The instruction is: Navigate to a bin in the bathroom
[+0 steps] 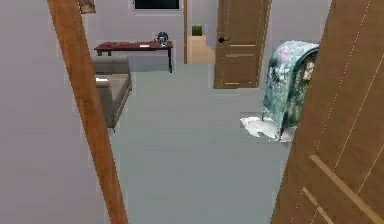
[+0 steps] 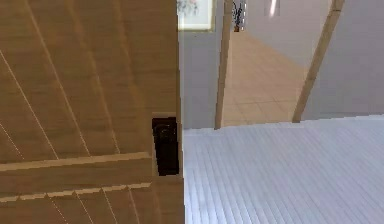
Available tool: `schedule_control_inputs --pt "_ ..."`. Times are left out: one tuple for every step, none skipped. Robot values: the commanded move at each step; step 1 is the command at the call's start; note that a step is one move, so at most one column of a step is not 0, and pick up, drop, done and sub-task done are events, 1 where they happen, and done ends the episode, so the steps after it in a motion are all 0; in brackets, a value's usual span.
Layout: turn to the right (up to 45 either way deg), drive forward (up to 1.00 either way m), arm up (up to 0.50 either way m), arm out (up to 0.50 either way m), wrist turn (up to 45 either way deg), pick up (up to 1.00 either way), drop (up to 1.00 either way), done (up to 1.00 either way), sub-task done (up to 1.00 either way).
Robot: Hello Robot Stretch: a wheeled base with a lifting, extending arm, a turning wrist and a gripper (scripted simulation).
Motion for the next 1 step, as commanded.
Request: schedule_control_inputs --pt "0.0 1.0 0.0 0.0 0.0 0.0 0.0 0.0 0.0"
